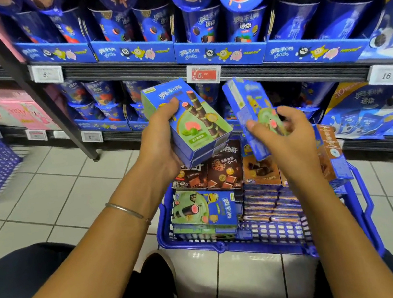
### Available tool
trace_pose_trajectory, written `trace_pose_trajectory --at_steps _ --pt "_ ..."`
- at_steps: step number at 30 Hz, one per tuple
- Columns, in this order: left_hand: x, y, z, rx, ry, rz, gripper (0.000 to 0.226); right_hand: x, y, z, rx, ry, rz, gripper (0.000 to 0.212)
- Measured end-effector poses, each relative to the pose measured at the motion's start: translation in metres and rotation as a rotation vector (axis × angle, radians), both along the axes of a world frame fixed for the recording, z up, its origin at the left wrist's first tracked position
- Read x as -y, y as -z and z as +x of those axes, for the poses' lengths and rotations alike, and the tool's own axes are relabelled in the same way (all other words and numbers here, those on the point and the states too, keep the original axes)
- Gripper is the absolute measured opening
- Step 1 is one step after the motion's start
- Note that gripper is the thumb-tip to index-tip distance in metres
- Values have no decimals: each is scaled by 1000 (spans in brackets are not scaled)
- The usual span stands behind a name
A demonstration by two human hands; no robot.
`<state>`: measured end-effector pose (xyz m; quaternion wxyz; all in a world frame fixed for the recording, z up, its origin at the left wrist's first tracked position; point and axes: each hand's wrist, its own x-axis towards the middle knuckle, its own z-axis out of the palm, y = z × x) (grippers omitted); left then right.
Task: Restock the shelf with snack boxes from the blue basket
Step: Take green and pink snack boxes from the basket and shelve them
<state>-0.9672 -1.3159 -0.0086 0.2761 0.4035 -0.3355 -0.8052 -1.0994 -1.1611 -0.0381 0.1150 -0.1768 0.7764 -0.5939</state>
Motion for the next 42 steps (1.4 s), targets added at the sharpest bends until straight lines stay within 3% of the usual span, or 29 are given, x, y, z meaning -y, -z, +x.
trace_pose_trajectory --at_steps 8,15,19,22,25,28,32,34,36,38,42 --pt "-26 11 -14 61 -20 -125 39 21 -24 28 -19 -149 -80 81" --pt "-33 15 -15 124 -6 -261 46 26 -24 38 -63 -152 75 99" --pt "-30 19 -17 118 -21 -276 49 26 -23 34 -49 -193 30 74" --pt "-29 20 -16 120 -5 -291 57 23 -21 25 108 -247 -59 51" --pt "-30 16 -18 139 24 -350 64 20 -19 25 133 -285 -67 47" --pt "-30 5 -16 120 139 -265 88 19 -18 31 86 -321 -79 42" --pt "-28 0 -11 28 172 -220 62 15 -17 33 38 -404 -88 29" --pt "-23 -3 -9 32 134 -189 54 12 -13 33 173 -416 -135 22" --pt "-19 -8 -8 37 93 -167 56 8 -2 33 335 -310 -139 27" --pt "-18 -9 -7 73 41 -255 56 5 15 35 364 -203 -66 37" --pt "-25 -6 -7 117 7 -404 36 0 53 41 519 -170 -73 61"
